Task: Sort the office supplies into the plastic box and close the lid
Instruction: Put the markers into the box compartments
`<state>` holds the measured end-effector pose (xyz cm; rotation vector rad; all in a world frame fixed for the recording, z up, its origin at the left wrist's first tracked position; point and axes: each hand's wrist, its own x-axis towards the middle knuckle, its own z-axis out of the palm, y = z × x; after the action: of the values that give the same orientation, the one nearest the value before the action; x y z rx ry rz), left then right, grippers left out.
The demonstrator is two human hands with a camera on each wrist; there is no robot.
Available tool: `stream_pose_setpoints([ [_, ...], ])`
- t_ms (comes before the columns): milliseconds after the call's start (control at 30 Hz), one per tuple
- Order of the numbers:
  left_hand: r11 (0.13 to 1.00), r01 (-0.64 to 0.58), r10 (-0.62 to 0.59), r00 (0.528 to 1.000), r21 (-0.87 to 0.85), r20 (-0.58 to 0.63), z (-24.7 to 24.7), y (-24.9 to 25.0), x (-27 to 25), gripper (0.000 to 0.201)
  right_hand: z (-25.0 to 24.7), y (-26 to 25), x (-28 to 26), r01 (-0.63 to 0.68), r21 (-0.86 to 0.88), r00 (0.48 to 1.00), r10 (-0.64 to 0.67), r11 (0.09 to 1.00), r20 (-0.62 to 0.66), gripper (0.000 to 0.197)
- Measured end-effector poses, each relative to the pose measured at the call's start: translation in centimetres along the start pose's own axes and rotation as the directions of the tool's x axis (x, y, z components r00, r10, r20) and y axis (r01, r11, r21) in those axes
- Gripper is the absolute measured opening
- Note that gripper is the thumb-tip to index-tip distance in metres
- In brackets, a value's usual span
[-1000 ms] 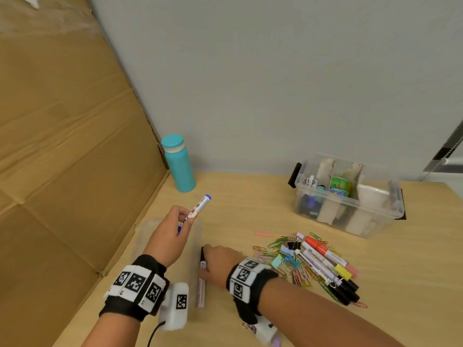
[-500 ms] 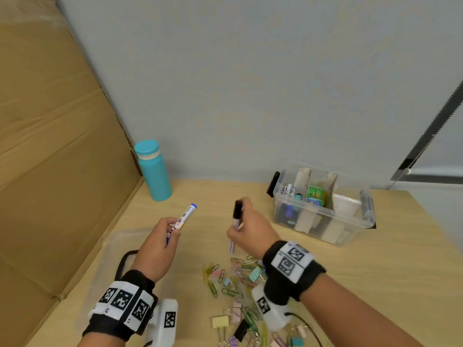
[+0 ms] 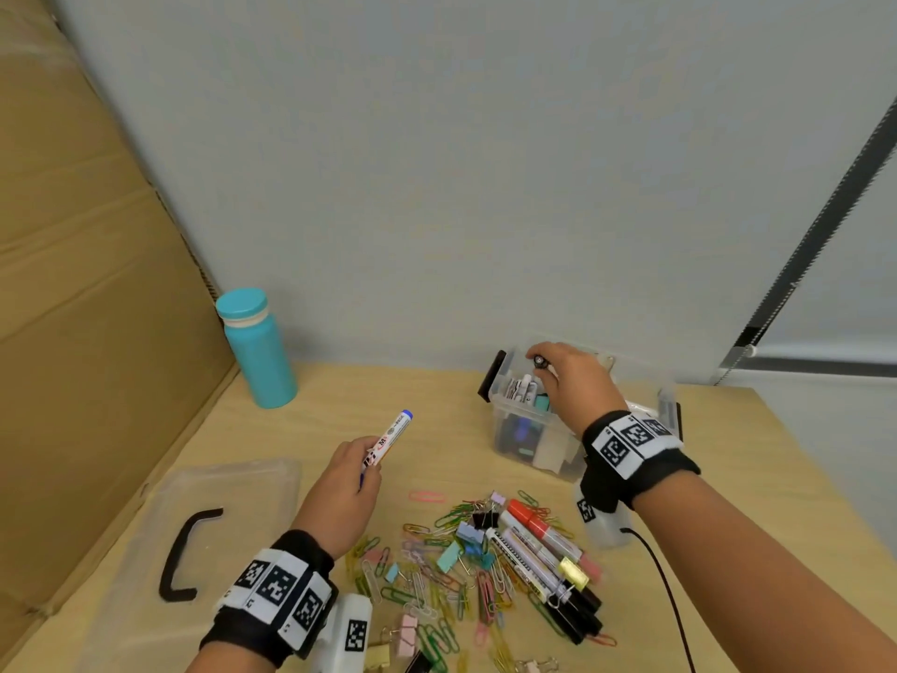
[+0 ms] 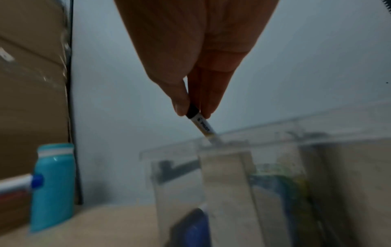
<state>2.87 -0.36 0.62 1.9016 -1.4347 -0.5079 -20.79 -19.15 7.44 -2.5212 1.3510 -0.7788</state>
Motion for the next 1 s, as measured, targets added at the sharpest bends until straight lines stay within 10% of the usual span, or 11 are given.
stream_pose_setpoints([
  [267, 0.999, 0.02, -0.022, 0.999, 0.047, 0.045, -0.5, 0.3, -0.6, 0.034, 2.9, 2.0, 2.9, 0.059, -0.513, 0.885, 0.193, 0.856, 0.424, 0.052],
  [433, 0.998, 0.026, -0.029, 0.998, 0.061, 0.058, -0.6, 0.2, -0.8, 0.034, 1.9, 1.1, 3.0, 0.018, -0.479, 0.774, 0.291, 0.877, 0.563, 0.051],
  [633, 0.999, -0.02, 0.015, 0.996, 0.05, 0.093, -0.2, 0.9, -1.5, 0.034, -2.0, 2.5, -2.9, -0.257, -0.067, 0.964, 0.26, 0.964, 0.054, 0.041],
  [1000, 0.947, -0.215, 0.219, 0.976, 0.24, 0.01, 4.5, 12.1, 3.8, 0.043, 0.3, 8.1, -9.4, -0.46, -0.07, 0.888, 0.455, 0.885, -0.072, 0.067],
])
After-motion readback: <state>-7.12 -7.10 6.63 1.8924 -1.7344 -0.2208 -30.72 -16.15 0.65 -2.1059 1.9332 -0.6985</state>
